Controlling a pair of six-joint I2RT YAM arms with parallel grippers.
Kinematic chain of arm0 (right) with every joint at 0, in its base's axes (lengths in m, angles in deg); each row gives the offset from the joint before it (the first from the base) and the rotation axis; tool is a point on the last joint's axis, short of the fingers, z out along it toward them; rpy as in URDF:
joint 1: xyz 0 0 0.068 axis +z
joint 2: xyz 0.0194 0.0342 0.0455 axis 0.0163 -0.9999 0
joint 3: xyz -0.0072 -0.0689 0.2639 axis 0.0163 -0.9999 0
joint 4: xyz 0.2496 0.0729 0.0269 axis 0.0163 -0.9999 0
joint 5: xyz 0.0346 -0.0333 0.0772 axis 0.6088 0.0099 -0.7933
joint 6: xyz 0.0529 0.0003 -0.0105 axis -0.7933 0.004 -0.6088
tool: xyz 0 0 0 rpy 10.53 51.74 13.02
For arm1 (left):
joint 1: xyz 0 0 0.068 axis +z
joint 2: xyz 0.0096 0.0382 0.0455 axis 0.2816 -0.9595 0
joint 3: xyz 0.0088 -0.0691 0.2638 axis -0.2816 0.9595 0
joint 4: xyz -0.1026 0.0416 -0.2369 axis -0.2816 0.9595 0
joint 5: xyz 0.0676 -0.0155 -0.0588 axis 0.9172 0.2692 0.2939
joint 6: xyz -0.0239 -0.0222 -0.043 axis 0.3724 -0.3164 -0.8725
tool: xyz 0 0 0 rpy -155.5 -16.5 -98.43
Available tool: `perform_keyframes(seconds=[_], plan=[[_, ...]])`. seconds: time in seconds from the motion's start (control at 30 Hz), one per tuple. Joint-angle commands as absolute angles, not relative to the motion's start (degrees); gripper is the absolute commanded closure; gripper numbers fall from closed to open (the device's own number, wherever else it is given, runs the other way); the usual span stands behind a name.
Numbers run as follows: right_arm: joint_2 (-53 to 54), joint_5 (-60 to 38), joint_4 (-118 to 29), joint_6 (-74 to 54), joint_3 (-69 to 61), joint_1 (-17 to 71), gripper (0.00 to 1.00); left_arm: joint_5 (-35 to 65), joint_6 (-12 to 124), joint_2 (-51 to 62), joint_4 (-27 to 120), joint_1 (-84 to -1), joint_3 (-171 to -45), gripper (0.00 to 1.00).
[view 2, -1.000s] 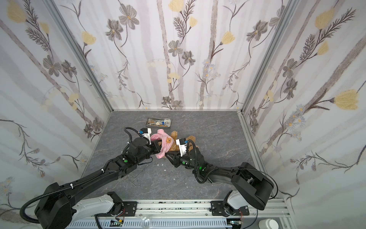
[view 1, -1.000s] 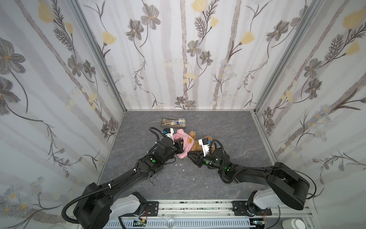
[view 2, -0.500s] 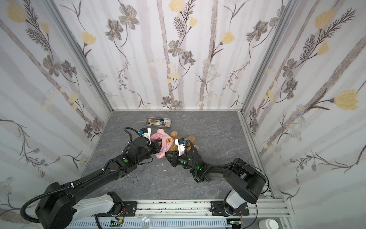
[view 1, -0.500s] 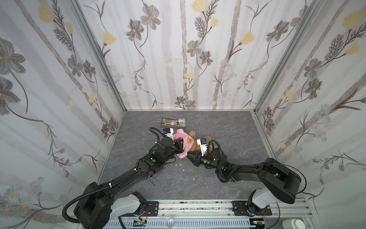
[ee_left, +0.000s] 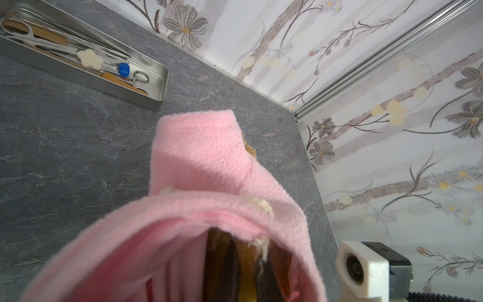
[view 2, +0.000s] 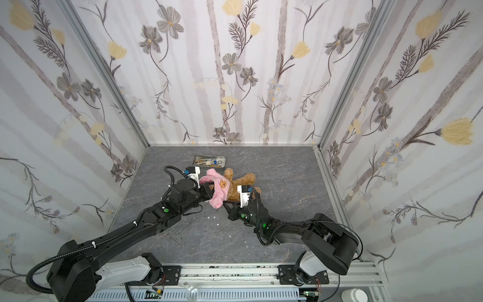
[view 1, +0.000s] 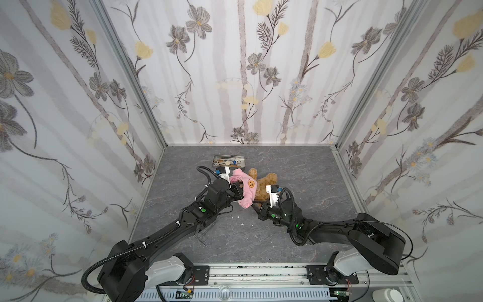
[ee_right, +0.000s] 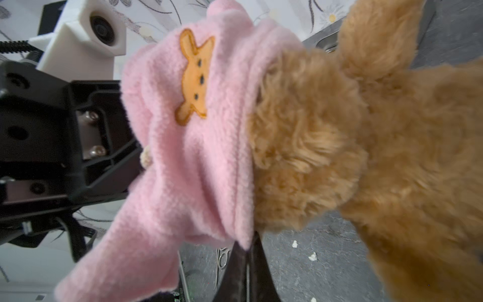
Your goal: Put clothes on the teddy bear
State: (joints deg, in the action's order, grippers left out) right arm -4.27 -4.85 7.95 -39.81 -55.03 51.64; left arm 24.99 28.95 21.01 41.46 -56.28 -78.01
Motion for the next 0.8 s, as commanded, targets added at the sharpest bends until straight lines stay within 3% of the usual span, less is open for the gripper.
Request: perform_keyframes(seconds=[0.0,0.27,0.6,0.77], plan=[[-3.6,2.2,-0.4,-38.4,-55.6,52.1,1.00,26.7,28.0,21.6,38.4,-56.2,-79.4,1.00],[-4.8,6.5,-5.5,-37.4,-55.0,52.6,1.00,24.0,23.3,21.9,38.2,-55.6,-80.4,1.00],[-6.1,12.1,-9.2,-35.1,-54.7,50.9,1.00,13.4,14.3,23.2,36.5,-52.6,-80.1,1.00],[-6.0,8.2,-10.9,-32.5,-53.5,46.6,1.00,7.8,19.3,22.5,36.5,-51.7,-79.8,1.00]])
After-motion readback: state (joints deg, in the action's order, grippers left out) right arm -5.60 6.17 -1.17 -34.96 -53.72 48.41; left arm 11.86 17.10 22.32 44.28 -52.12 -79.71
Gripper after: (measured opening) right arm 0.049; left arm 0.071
